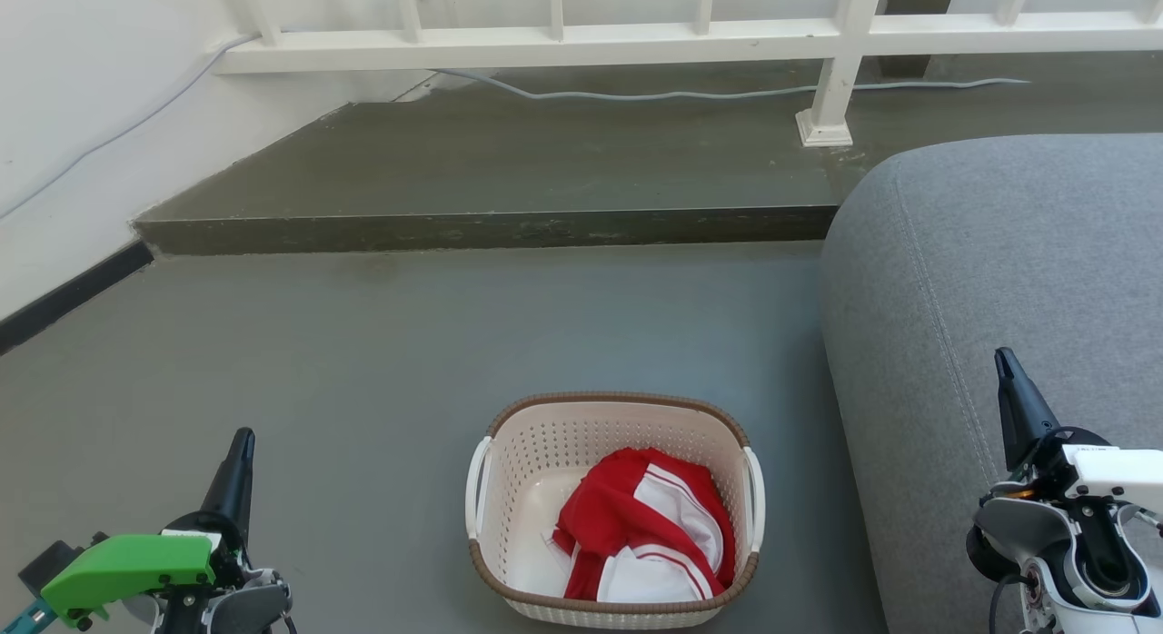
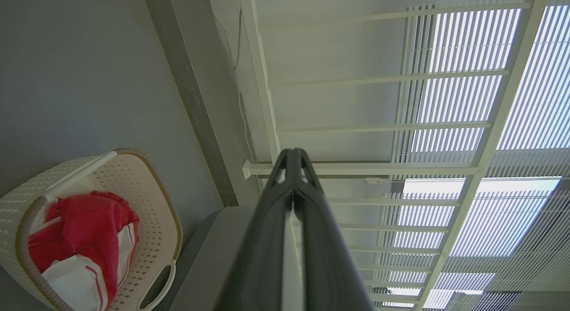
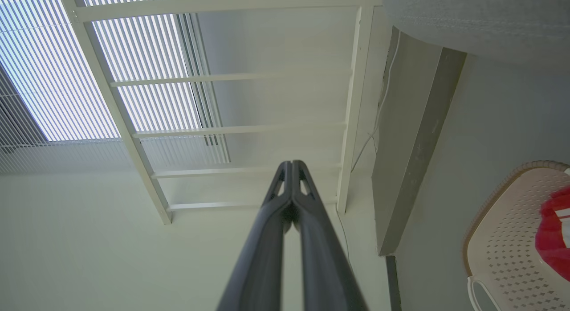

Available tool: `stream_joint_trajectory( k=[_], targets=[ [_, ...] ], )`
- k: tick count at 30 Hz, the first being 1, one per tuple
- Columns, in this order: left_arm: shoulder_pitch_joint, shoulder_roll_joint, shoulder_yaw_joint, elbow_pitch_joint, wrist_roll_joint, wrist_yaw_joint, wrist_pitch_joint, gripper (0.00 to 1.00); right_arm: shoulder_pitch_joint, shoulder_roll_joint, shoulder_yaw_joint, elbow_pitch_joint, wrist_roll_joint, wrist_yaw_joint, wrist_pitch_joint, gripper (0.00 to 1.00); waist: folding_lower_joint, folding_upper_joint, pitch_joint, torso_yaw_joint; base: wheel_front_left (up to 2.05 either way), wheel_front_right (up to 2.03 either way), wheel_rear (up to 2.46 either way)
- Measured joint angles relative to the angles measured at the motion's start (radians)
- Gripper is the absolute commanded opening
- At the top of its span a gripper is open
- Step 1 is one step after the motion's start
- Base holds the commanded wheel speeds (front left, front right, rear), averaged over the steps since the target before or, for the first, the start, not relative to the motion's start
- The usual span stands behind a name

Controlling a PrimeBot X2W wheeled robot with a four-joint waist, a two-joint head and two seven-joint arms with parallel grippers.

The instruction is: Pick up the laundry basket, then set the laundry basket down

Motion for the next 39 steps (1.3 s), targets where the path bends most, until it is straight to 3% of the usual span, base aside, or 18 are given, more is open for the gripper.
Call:
stream_joint_trajectory(
  k=[39],
  targets=[
    [-0.005, 0.000, 0.003, 0.002, -0.004, 0.000, 0.004, 0.00, -0.002, 0.002, -0.003, -0.001, 0.009, 0.004, 0.002, 0.00, 0.0000, 0.0000, 0.000, 0.000, 0.00, 0.00, 0.00]
  ],
)
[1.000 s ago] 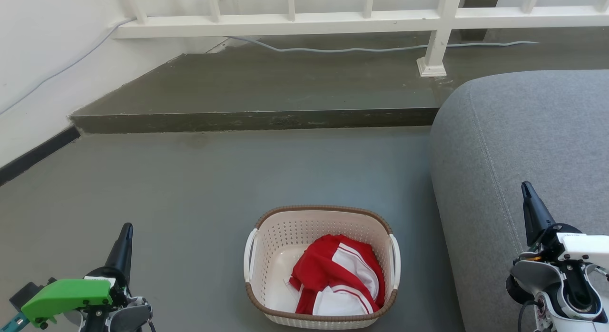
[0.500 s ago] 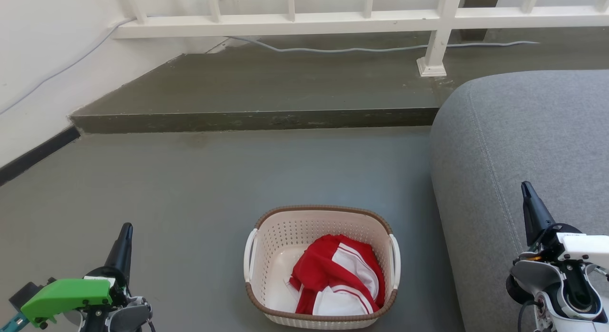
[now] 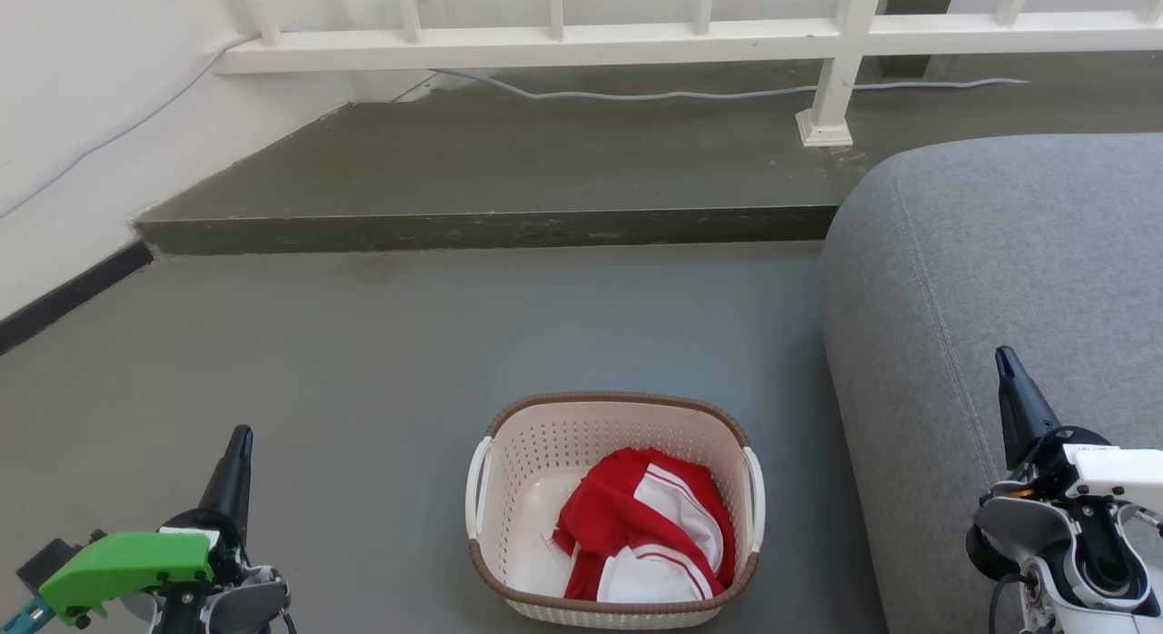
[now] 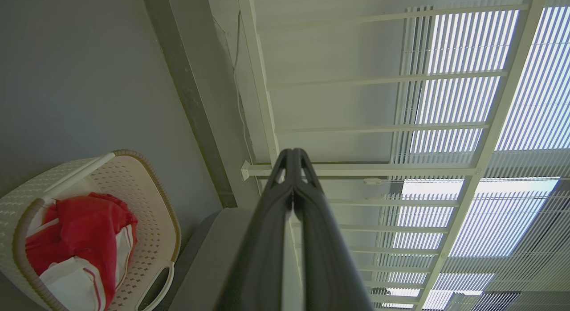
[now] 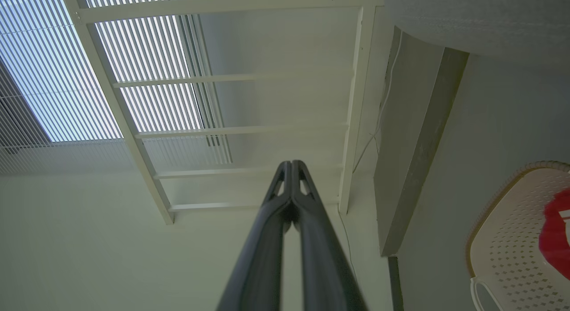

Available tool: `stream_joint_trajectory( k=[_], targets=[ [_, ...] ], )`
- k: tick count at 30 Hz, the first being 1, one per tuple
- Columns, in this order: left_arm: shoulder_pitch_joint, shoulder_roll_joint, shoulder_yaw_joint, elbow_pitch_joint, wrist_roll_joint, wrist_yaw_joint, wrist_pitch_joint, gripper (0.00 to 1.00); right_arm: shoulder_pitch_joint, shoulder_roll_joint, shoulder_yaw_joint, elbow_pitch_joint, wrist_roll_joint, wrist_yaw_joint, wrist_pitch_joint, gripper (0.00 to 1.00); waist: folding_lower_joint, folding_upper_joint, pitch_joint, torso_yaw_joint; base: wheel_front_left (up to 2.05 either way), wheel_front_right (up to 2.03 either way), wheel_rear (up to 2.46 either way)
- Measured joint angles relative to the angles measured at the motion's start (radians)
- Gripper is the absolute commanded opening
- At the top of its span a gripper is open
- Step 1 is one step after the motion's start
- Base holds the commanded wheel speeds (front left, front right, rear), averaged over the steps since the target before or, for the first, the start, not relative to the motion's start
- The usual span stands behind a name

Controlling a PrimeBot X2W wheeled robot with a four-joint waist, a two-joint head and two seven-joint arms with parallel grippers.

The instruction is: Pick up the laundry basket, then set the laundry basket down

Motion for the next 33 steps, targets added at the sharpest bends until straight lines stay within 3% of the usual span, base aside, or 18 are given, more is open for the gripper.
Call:
stream_joint_trajectory(
  k=[33],
  targets=[
    [-0.001, 0.000, 0.002, 0.001, 0.000, 0.000, 0.001, 0.00, 0.000, 0.000, 0.001, -0.001, 0.003, 0.000, 0.000, 0.00, 0.0000, 0.0000, 0.000, 0.000, 0.00, 0.00, 0.00]
  ],
)
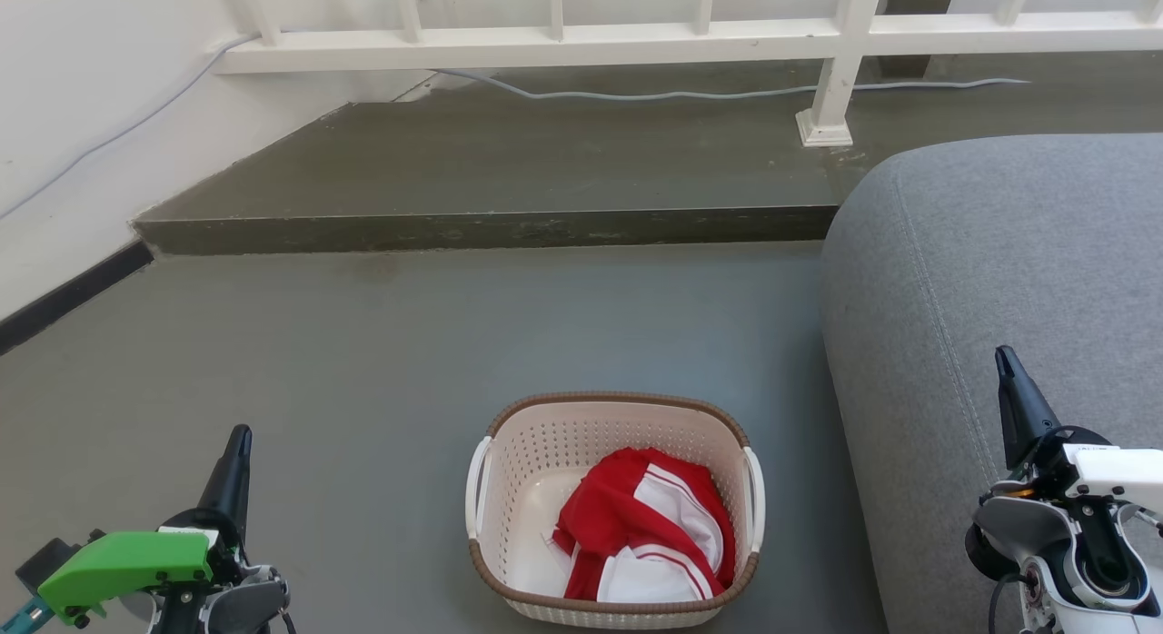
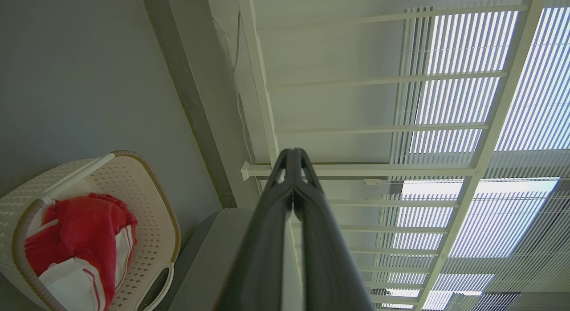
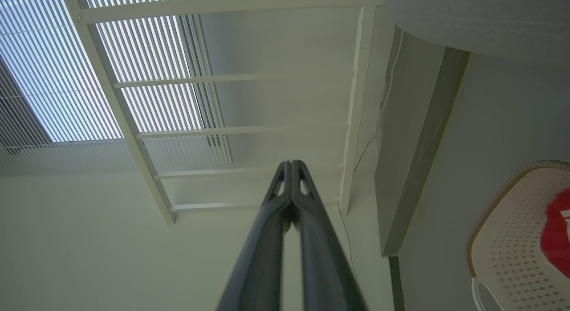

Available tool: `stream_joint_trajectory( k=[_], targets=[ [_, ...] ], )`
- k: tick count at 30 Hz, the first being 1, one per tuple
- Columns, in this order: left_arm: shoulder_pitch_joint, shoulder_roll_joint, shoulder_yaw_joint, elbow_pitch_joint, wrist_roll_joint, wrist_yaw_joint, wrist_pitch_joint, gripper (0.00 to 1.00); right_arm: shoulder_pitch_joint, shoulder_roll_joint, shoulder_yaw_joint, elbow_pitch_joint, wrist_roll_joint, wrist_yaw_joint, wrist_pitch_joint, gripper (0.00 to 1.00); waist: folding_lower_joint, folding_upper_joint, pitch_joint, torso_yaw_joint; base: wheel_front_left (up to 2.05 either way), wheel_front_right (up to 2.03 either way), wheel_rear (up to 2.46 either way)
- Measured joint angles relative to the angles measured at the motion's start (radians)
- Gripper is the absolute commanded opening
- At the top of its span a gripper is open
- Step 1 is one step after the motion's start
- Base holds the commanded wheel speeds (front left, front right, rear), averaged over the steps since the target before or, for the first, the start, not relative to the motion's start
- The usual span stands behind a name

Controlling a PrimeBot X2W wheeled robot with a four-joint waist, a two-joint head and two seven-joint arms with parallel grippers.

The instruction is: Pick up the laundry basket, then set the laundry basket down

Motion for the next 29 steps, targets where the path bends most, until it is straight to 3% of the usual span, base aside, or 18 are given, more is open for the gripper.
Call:
stream_joint_trajectory(
  k=[29],
  targets=[
    [-0.003, 0.000, 0.003, 0.000, 0.000, 0.000, 0.000, 0.00, 0.000, 0.000, 0.001, -0.001, 0.001, 0.000, 0.000, 0.00, 0.0000, 0.0000, 0.000, 0.000, 0.00, 0.00, 0.00]
  ],
)
